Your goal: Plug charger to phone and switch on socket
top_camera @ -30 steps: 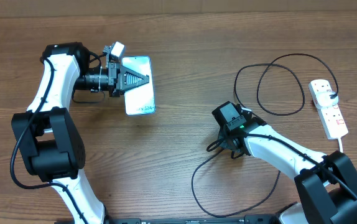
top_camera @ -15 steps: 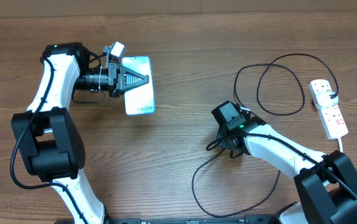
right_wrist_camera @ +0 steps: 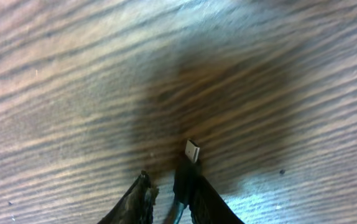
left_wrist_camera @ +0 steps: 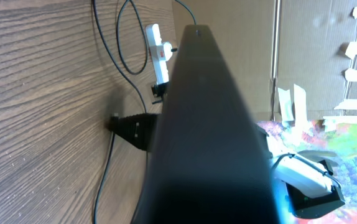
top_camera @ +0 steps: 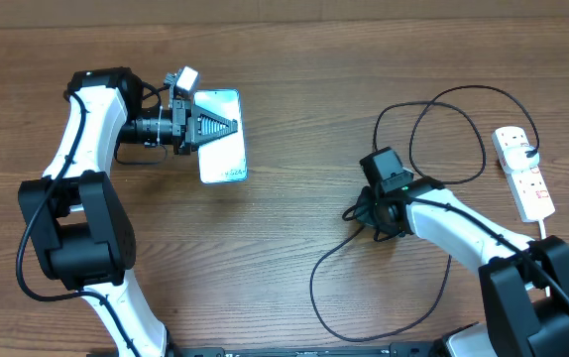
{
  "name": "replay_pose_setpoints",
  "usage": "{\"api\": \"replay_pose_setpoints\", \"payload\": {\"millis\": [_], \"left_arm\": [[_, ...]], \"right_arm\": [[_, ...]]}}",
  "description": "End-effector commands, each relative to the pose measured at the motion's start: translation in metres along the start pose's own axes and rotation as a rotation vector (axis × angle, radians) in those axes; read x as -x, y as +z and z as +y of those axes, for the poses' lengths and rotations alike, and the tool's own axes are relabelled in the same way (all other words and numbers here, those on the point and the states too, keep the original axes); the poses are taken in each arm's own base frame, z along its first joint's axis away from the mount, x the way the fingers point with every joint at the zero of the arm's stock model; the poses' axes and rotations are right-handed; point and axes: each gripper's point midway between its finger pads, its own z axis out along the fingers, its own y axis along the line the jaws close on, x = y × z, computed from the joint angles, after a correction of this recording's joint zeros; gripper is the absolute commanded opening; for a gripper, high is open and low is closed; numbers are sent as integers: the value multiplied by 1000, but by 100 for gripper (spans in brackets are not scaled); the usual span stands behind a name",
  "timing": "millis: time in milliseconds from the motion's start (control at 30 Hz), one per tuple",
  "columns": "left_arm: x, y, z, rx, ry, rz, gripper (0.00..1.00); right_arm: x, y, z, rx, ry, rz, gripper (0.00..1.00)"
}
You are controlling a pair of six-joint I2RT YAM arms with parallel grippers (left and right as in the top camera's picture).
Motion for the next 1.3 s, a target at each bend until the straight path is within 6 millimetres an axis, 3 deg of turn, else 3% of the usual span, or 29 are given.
{"api": "replay_pose_setpoints", "payload": {"millis": [0,167,200,233,300,667,733,800,867,967,1133,1267], "left_arm": [[1,1,-17,-26,26,-9,4],[1,1,-17,-26,26,-10,4],[0,1,-17,-26,26,-9,4],[0,1,-17,-26,26,-9,4],[0,1,-17,-26,24,-9,4],[0,1,-18,-26,23,-8,4],[0,1,-18,-26,23,-8,4],[0,1,-17,-24,23,-7,4],[0,1,-17,-24,23,-7,4],[0,1,-17,-24,23,-7,5],[0,1,-17,-24,22,-7,4],[0,1,-17,-24,22,-7,4]], "right_arm": [[-34,32,-46,-149,14,124,21],[-34,32,-46,-145,3,127,18],[-34,32,-46,-145,3,127,22],[-34,32,-46,-146,4,127,36],[-34,32,-46,-146,4,126,40],[-28,33,-44,-143,4,96,22],[-27,33,-44,-141,4,94,27],[-27,33,-44,-142,4,94,41],[-26,33,-45,-150,3,85,45],[-24,33,-45,-150,6,74,42],[-22,34,-44,-144,6,69,22],[-24,33,-44,-147,6,75,21]]}}
